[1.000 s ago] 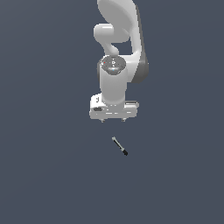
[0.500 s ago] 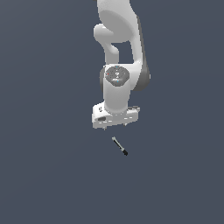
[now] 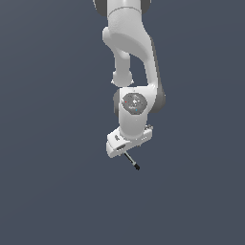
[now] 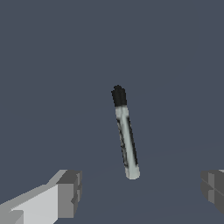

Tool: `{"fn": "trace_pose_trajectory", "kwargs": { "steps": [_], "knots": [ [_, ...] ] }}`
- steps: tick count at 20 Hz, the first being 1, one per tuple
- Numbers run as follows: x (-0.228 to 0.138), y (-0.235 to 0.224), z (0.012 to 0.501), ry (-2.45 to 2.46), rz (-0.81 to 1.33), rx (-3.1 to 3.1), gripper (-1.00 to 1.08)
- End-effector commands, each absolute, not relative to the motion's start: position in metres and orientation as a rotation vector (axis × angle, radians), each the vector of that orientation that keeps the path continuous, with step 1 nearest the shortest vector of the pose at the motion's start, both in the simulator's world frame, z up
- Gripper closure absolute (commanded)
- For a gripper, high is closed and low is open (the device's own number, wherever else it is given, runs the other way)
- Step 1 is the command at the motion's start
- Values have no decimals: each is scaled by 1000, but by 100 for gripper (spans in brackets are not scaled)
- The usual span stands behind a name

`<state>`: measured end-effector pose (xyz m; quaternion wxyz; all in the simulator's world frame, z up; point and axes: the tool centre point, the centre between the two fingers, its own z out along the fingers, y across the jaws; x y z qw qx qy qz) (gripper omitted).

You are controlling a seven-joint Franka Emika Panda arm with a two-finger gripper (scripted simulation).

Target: Pick up the object and move it to a goal position.

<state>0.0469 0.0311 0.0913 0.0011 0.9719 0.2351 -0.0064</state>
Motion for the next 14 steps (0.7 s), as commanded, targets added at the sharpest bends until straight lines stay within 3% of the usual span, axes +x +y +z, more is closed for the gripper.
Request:
{"fn": "trace_pose_trajectory", "kwargs": {
  "steps": [1,14],
  "knots": [
    [53,35,81,828,-13,3028,-92],
    [63,42,60,998,-2,2979,-92]
  ]
}}
